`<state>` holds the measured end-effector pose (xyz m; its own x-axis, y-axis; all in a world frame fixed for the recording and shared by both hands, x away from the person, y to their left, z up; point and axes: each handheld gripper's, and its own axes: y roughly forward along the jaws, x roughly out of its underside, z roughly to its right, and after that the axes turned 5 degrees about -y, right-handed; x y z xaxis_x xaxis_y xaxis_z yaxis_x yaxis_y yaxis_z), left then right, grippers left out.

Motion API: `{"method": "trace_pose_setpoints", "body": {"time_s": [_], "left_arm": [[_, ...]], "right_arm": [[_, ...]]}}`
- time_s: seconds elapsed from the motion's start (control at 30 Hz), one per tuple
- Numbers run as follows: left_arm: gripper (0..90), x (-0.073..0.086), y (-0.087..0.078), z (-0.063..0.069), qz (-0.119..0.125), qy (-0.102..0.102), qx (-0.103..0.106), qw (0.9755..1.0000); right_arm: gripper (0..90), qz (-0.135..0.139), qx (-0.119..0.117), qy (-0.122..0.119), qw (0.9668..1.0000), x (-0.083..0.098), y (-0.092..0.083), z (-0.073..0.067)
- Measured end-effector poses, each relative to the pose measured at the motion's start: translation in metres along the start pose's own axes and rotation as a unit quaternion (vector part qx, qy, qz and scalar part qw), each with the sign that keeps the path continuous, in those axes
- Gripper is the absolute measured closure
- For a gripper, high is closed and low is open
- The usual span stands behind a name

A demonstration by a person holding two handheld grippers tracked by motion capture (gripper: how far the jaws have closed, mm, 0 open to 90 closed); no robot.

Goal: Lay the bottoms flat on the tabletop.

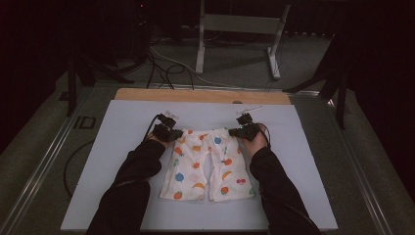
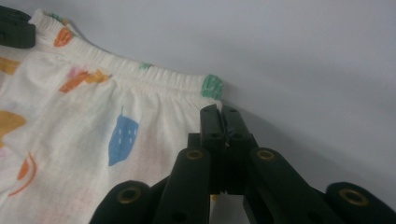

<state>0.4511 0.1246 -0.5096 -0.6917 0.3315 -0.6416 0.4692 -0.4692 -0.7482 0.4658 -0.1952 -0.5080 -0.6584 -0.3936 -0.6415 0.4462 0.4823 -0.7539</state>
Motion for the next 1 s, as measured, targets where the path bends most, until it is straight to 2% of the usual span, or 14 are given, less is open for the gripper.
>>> {"method": "trace_pose_setpoints", "body": {"time_s": [0.03,0.1,0.3,0.53,0.57,0.63,0.7,0.73,0.77,0.8,0.83,0.87,0.93,1.0], "left_arm": [[86.7,0.0,0.0,0.0,0.0,0.0,0.0,1.0],[86.7,-0.007,-0.004,-0.003,0.019,0.002,0.0,0.9998],[86.5,-0.023,-0.006,-0.01,0.032,0.01,-0.009,0.9994],[89.1,-0.034,0.003,-0.018,0.04,0.018,-0.038,0.9983],[89.2,-0.036,0.003,-0.021,0.04,0.014,-0.044,0.9982],[89.7,-0.039,0.004,-0.024,0.045,0.004,-0.042,0.9981],[89.7,-0.039,0.006,-0.024,0.042,0.005,-0.04,0.9983],[89.5,-0.038,0.007,-0.024,0.041,0.005,-0.036,0.9985],[87.2,-0.038,0.009,-0.023,0.042,0.007,-0.038,0.9984],[77.6,-0.037,0.01,-0.022,0.041,0.006,-0.037,0.9985],[71.5,-0.037,0.011,-0.02,0.039,0.01,-0.034,0.9986],[59.7,-0.037,0.012,-0.018,0.04,0.012,-0.035,0.9985],[46.1,-0.037,0.012,-0.015,0.039,0.006,-0.032,0.9987],[35.1,-0.038,0.012,-0.011,0.039,0.005,-0.033,0.9987]], "right_arm": [[89.7,0.0,0.0,0.0,1.0,0.0,0.0,0.0],[89.7,0.009,0.001,0.003,0.9999,-0.005,-0.002,0.002],[89.7,0.026,0.012,0.015,0.9995,-0.02,-0.005,0.008],[89.7,0.031,0.035,0.027,0.9985,-0.037,-0.003,0.017],[89.7,0.031,0.041,0.027,0.9983,-0.038,-0.002,0.018],[89.7,0.029,0.045,0.033,0.998,-0.04,-0.001,0.023],[89.1,0.027,0.045,0.037,0.9979,-0.041,0.0,0.028],[83.0,0.018,0.049,0.041,0.9978,-0.04,0.003,0.031],[70.8,0.013,0.05,0.046,0.9976,-0.04,0.005,0.033],[56.6,0.008,0.052,0.053,0.9972,-0.038,0.009,0.034],[51.8,0.007,0.05,0.05,0.9974,-0.037,0.011,0.035],[45.4,0.009,0.05,0.046,0.9977,-0.035,0.013,0.034],[32.8,0.011,0.048,0.043,0.9978,-0.034,0.014,0.032],[26.5,0.016,0.048,0.037,0.998,-0.034,0.012,0.03]]}}
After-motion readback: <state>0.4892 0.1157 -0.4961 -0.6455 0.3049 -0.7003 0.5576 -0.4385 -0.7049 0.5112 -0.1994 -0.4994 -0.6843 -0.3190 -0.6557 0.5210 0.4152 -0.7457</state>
